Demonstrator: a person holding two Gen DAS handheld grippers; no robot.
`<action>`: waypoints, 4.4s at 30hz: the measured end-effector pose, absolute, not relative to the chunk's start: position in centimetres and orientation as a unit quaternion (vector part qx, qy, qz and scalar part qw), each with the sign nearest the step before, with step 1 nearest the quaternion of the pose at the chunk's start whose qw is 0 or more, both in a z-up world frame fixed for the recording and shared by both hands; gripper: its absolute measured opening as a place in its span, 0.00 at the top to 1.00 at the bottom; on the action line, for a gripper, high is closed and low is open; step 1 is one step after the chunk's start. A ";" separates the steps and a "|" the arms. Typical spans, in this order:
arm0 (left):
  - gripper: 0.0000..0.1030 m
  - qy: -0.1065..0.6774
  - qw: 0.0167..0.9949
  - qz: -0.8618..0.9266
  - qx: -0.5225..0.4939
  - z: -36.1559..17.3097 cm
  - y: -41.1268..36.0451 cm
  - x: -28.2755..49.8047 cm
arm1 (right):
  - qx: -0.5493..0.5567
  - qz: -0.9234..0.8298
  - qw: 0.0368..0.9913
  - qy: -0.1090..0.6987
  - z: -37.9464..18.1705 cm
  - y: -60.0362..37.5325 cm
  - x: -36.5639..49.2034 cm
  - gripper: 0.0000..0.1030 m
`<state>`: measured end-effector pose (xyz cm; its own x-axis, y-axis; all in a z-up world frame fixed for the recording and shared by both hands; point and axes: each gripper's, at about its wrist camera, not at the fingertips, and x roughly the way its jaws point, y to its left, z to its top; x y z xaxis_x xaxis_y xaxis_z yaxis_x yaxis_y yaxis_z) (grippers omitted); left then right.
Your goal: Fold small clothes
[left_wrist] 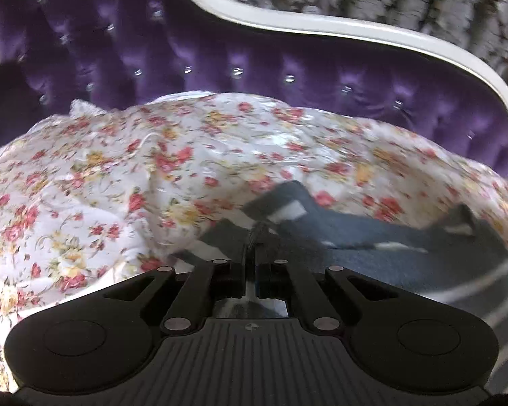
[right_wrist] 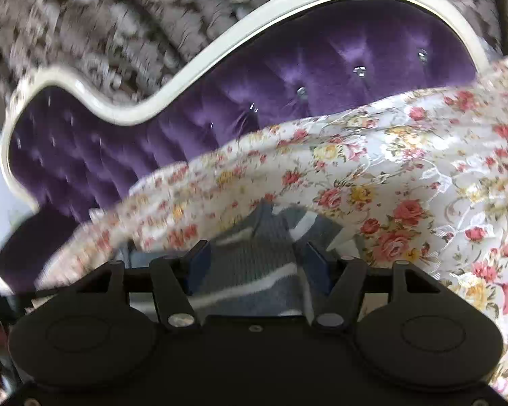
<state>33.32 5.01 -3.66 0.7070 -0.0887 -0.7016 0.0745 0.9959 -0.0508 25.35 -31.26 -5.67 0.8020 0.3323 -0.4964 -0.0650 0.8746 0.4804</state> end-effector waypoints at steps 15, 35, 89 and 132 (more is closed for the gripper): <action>0.49 0.386 0.921 0.016 0.050 -3.3 5.1 33.0 | 0.110 0.072 0.929 0.347 -7.1 -28.7 25.8 0.37; 0.33 0.417 0.905 -0.006 0.084 -4.4 2.0 27.1 | 0.122 0.073 0.928 0.346 -7.0 -29.2 25.7 0.36; 0.02 0.449 0.894 0.000 0.004 -5.4 4.8 28.5 | 0.390 0.291 0.778 0.397 -9.8 -34.3 26.7 0.00; 0.18 0.404 0.910 0.005 0.090 -1.9 -1.3 23.8 | 0.331 0.292 0.797 0.412 -9.1 -32.9 25.6 0.00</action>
<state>23.78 -1.25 -1.94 0.6732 0.0811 -0.7350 0.0647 0.9837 0.1678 25.56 -32.88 -9.08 0.4897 0.7380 -0.4644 -0.1923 0.6109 0.7680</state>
